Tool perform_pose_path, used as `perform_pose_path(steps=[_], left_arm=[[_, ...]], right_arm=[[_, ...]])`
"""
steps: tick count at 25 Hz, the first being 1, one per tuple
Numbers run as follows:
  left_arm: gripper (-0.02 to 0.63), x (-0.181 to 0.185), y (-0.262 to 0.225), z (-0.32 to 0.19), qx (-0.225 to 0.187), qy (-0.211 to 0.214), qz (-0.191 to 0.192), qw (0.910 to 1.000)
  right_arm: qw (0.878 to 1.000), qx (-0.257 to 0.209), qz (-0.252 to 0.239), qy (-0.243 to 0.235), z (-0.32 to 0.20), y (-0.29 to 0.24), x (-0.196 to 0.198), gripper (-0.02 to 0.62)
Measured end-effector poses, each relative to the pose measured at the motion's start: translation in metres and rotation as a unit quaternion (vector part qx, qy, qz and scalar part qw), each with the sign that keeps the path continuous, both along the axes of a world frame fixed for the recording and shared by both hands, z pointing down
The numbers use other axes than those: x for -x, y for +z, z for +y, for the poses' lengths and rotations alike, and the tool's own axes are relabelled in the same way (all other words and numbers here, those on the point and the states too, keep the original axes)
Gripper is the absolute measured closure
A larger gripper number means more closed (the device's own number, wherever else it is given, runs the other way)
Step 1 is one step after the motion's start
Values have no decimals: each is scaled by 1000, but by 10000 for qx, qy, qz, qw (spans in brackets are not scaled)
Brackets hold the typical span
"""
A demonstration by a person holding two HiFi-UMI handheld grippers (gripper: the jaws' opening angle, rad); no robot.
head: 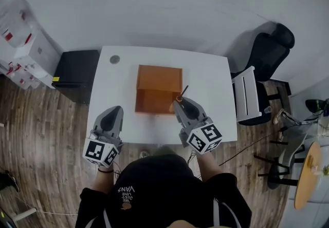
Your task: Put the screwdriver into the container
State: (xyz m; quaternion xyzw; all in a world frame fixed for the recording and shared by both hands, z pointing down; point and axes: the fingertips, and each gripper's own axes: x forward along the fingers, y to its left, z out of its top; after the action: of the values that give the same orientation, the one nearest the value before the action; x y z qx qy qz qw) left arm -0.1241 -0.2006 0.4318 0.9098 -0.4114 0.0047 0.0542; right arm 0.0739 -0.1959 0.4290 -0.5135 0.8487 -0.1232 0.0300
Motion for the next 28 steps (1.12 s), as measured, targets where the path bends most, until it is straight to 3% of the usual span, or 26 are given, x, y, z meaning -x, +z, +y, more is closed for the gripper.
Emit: perform_pose_path(steps=[19, 28], left_arm=[[592, -13, 5, -36, 18, -276, 41, 9996], [592, -14, 4, -41, 20, -394, 109, 9992]], right_arm=[[9987, 13, 297, -421, -52, 5, -7, 518], [9934, 174, 795, -808, -66, 19, 0, 518]])
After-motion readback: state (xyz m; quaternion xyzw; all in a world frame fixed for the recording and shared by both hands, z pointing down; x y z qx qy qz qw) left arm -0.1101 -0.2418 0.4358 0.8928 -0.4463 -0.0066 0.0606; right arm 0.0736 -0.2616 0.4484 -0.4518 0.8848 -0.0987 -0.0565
